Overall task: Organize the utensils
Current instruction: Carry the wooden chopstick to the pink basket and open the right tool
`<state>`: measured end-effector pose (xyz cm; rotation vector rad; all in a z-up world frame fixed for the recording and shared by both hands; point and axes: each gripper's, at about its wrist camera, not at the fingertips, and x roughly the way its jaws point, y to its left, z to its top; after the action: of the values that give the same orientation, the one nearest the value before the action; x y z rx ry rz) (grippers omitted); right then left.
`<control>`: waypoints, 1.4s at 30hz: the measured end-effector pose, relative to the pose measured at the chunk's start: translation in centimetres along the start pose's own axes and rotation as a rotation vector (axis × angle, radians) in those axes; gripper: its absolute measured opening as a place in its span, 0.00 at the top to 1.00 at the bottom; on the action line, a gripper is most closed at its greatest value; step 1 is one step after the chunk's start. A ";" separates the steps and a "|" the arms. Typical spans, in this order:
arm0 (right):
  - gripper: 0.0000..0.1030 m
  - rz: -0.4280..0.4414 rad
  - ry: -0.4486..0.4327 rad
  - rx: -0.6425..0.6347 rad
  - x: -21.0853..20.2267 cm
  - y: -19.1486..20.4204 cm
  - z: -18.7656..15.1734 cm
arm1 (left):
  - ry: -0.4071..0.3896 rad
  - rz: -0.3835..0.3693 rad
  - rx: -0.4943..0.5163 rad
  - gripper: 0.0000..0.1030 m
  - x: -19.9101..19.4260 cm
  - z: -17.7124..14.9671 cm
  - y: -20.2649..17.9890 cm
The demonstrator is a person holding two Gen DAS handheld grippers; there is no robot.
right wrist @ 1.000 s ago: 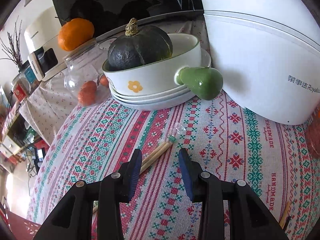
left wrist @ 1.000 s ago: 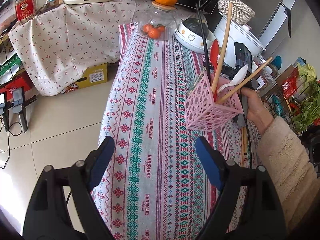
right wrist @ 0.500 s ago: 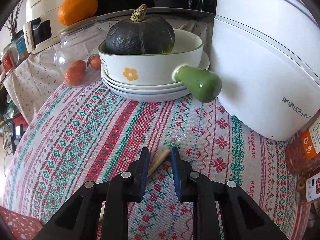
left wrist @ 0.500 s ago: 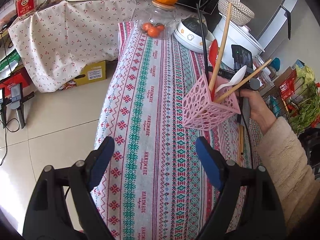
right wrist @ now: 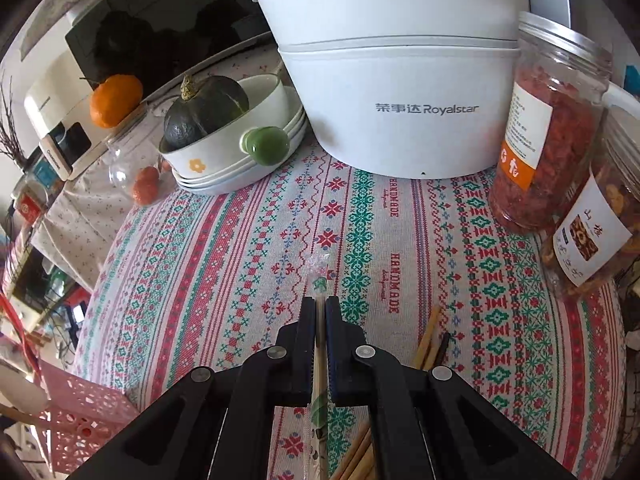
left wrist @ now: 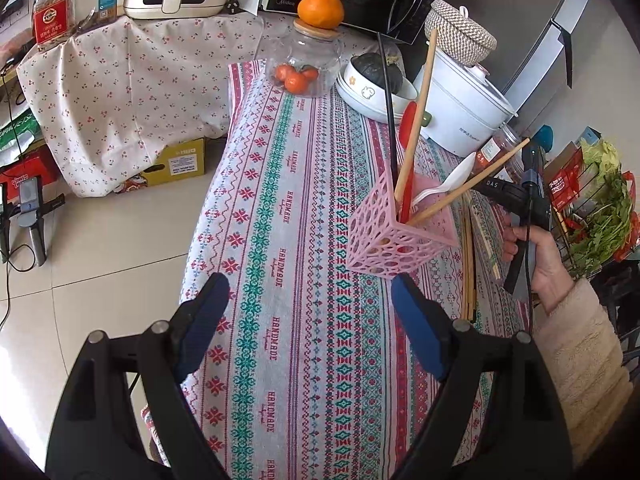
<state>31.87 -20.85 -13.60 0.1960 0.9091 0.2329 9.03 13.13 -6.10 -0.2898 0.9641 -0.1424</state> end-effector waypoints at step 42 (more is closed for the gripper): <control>0.96 -0.108 0.175 -0.369 -11.3 14.2 -16.3 | -0.097 -0.029 -0.002 0.19 -2.7 -0.5 -1.0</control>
<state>10.55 -9.31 -11.04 -0.2174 1.0293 0.3164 7.09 12.75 -3.98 -0.3096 0.8646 -0.1530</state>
